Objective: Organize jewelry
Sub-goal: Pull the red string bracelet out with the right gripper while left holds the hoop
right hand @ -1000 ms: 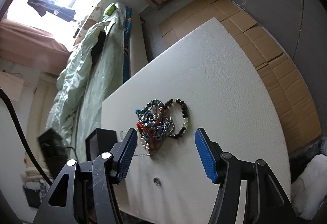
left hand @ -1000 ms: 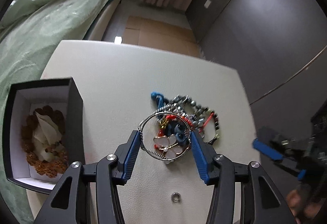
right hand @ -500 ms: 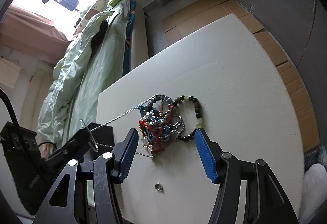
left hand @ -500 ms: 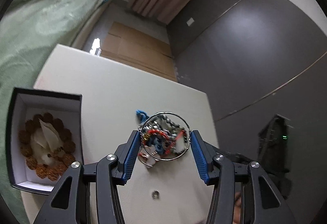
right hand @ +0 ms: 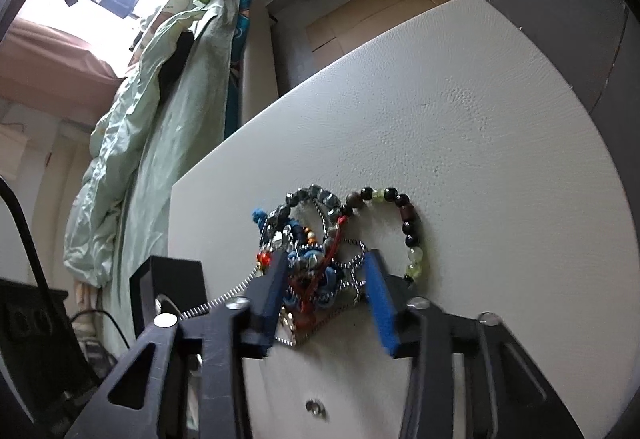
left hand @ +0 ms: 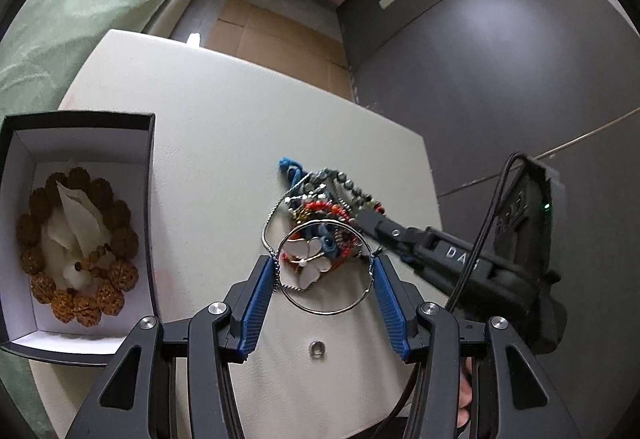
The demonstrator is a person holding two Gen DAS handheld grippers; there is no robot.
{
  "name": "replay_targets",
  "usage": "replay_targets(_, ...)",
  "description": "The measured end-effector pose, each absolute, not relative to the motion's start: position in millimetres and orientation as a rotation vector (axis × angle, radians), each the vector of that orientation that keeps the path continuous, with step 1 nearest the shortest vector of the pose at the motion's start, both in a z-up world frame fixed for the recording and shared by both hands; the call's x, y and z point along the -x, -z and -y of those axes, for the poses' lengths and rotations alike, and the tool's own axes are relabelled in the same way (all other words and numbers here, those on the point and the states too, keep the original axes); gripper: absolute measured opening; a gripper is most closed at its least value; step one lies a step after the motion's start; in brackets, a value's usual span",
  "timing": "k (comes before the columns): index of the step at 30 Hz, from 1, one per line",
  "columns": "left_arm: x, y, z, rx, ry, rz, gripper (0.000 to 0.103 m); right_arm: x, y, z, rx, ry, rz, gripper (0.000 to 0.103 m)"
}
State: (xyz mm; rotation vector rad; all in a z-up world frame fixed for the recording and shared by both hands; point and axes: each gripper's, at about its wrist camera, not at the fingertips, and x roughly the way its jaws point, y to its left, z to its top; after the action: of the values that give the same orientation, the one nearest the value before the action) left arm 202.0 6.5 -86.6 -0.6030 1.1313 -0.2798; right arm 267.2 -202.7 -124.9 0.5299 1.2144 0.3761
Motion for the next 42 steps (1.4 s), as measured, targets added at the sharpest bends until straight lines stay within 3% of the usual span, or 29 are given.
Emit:
replay_targets(1, -202, 85, -7, 0.594, 0.277, -1.130, 0.052, -268, 125, 203, -0.537, -0.379, -1.207, 0.011)
replay_targets(3, -203, 84, -4, 0.567, 0.265, -1.136, 0.052, -268, 120, 206, -0.544, -0.379, -1.183, 0.006)
replay_targets(14, -199, 91, 18, 0.457, 0.249, -1.166, 0.053, -248, 77, 225, -0.569, -0.431, -1.065, 0.004)
replay_targets(18, -196, 100, 28, 0.420, 0.250, -1.206, 0.053, -253, 87, 222, -0.568, -0.434, -1.126, 0.004)
replay_targets(20, -196, 105, 31, 0.417, 0.235, -1.220, 0.053, -260, 96, 219, -0.557, -0.416, -1.163, 0.007)
replay_targets(21, -197, 108, 30, 0.428, 0.233, -1.231, 0.052, -263, 100, 218, -0.555, -0.408, -1.173, 0.021)
replay_targets(22, -198, 110, 28, 0.435, 0.230, -1.236, 0.052, -266, 103, 218, -0.558, -0.402, -1.174, 0.040)
replay_targets(23, -198, 111, 27, 0.440, 0.226, -1.239, 0.052, -267, 105, 219, -0.560, -0.398, -1.166, 0.046)
replay_targets(29, -202, 113, 25, 0.448, 0.220, -1.232, 0.053, -279, 111, 212, -0.566, -0.408, -1.131, 0.048)
replay_targets(30, -203, 114, 26, 0.446, 0.221, -1.234, 0.053, -280, 113, 210, -0.564, -0.410, -1.132, 0.047)
replay_targets(32, -204, 115, 27, 0.438, 0.221, -1.241, 0.053, -283, 119, 206, -0.559, -0.416, -1.140, 0.035)
replay_targets(34, -205, 118, 29, 0.431, 0.223, -1.251, 0.053, -285, 122, 204, -0.566, -0.425, -1.157, 0.007)
replay_targets(40, -206, 122, 40, 0.392, 0.247, -1.281, 0.056, -274, 101, 212, -0.559, -0.435, -1.107, 0.006)
replay_targets(42, -205, 121, 43, 0.364, 0.235, -1.288, 0.064, -266, 90, 218, -0.562, -0.443, -1.084, 0.006)
